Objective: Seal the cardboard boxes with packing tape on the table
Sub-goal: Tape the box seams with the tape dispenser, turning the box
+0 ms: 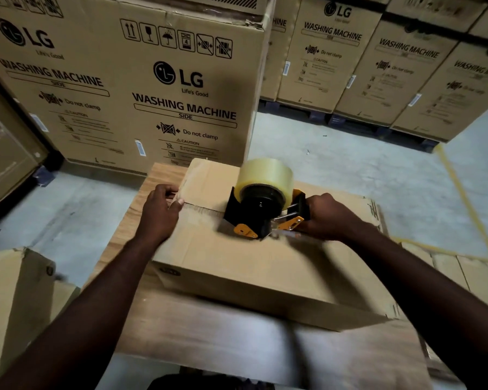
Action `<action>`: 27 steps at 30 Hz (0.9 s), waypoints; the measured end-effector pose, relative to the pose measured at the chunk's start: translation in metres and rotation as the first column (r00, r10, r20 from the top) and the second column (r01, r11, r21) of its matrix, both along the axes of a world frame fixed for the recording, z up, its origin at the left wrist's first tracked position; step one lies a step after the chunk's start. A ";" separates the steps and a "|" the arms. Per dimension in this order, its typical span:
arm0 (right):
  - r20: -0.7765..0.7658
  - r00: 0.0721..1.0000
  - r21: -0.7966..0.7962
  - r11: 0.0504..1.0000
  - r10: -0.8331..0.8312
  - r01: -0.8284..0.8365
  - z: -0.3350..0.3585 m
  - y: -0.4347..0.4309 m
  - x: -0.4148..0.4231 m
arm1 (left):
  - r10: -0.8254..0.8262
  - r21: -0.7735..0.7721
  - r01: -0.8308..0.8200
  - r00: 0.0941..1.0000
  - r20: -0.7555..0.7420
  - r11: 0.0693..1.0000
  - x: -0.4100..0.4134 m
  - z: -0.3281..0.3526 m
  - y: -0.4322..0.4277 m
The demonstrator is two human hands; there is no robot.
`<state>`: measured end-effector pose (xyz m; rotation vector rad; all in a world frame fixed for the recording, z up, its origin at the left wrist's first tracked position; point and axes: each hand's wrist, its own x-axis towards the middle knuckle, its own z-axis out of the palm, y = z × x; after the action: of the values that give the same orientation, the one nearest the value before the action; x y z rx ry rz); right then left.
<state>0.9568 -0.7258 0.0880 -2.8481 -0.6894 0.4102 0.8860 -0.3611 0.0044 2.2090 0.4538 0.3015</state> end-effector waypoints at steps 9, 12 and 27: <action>0.009 1.000 0.058 0.998 0.015 -0.016 -0.014 -0.017 -0.001 | -0.329 0.386 0.362 0.932 -0.151 0.848 -0.025 0.021 -0.085; 0.014 1.000 0.069 0.998 0.004 -0.005 -0.019 -0.019 -0.002 | -0.454 0.464 0.589 0.807 -0.377 0.662 -0.034 0.011 -0.120; 0.062 0.997 -0.072 0.996 0.053 -0.049 0.014 -0.128 -0.010 | -0.407 0.533 0.578 0.815 -0.412 0.618 -0.035 0.007 -0.115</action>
<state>0.9468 -0.8539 0.1022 -2.9264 -0.7757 0.3586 0.8512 -0.4765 0.0117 2.9575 -0.2087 -0.1761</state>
